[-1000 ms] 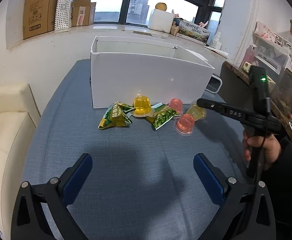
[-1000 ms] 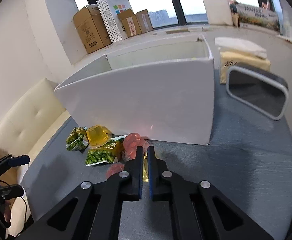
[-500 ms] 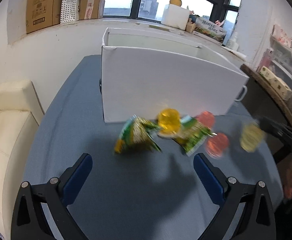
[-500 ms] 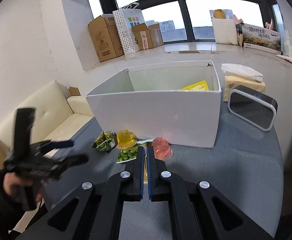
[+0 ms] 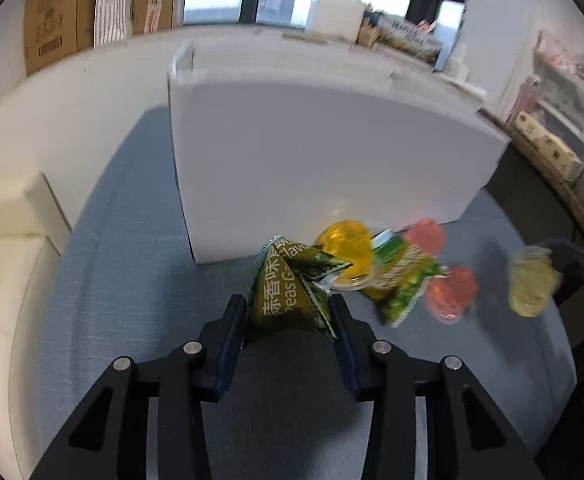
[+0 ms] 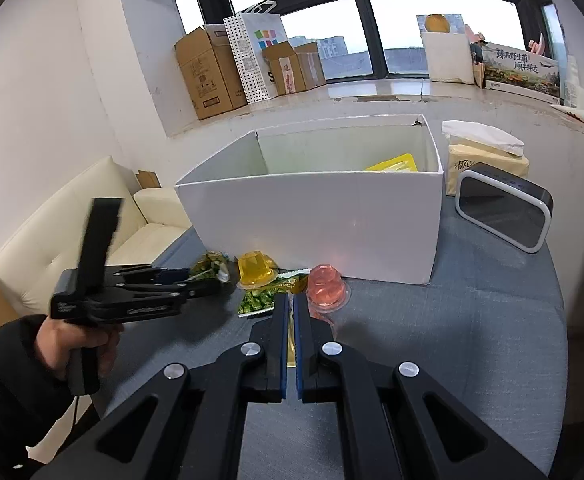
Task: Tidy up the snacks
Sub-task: 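Lower the pea packet and jelly cup into the white box and open both grippers, then grasp a red jelly cup with the right gripper while the left grasps a yellow jelly cup, then drop both jelly cups into the white box and open both grippers, then grasp the last red jelly cup with the right gripper while the left grasps the green vegetable packet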
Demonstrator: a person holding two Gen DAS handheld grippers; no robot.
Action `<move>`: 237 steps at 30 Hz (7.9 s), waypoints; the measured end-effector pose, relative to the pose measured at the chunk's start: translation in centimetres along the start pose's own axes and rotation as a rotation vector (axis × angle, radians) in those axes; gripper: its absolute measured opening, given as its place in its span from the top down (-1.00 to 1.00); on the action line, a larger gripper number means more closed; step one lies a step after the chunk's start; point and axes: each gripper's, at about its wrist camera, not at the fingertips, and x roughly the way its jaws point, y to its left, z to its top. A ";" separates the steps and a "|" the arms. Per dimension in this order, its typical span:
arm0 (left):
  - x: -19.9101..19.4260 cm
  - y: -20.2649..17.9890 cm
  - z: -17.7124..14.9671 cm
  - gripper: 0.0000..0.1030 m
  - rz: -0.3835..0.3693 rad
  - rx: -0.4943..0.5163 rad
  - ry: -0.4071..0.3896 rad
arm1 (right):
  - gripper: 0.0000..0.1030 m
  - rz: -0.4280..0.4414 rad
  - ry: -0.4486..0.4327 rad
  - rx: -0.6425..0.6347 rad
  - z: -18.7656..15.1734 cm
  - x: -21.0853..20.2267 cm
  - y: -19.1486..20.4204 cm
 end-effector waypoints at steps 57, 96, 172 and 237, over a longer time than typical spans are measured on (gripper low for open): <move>-7.3 -2.2 5.7 -1.00 -0.041 0.054 -0.195 | -1.00 -0.117 -0.137 0.029 5.1 -1.9 -1.8; -2.1 -2.8 0.8 -1.00 -0.013 -0.115 -0.076 | 0.31 -0.171 0.107 -0.015 -2.9 4.3 0.7; -6.2 -2.5 9.9 -1.00 -0.035 0.027 -0.196 | -1.00 -0.265 -0.118 0.067 9.2 2.2 -1.6; 6.1 -7.8 1.1 -0.43 -0.019 0.211 0.088 | 0.33 -0.236 0.021 0.147 -3.7 -0.4 -1.9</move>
